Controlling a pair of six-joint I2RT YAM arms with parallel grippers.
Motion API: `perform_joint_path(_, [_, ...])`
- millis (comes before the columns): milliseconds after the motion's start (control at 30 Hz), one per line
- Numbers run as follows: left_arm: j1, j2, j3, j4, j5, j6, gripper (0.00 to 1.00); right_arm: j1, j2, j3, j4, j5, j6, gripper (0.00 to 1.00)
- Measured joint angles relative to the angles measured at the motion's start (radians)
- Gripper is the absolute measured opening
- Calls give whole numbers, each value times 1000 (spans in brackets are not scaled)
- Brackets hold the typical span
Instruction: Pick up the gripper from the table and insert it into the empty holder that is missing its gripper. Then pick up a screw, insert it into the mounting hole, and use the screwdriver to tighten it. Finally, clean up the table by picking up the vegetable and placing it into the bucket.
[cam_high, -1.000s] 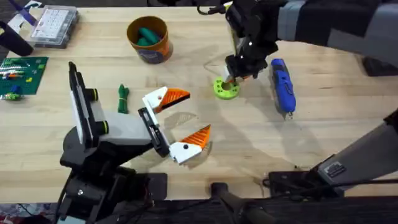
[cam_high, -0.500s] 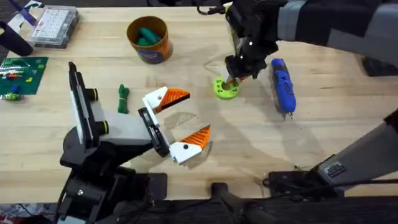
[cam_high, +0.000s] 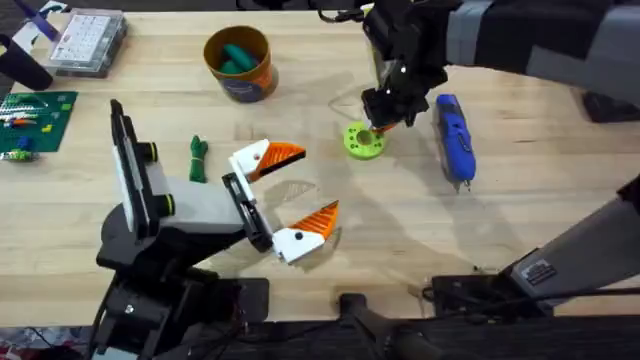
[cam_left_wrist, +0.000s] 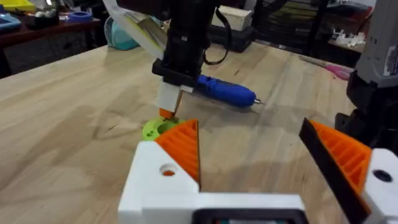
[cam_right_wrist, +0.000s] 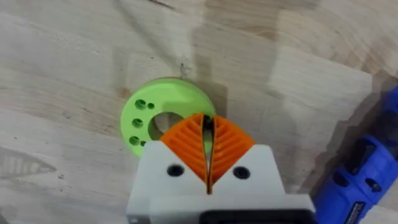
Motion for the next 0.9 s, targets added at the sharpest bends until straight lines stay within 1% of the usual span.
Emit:
perform_joint_path(667, [0, 0, 0, 0, 0, 0, 988, 1, 0, 0, -1, -2, 0, 7])
perform_joint_path(800, [0, 0, 0, 0, 0, 0, 988, 3, -1, 13, -37, -2, 0, 7])
perform_joint_path(900, [0, 0, 0, 0, 0, 0, 988, 5, -7, 48, -84, -2, 0, 7])
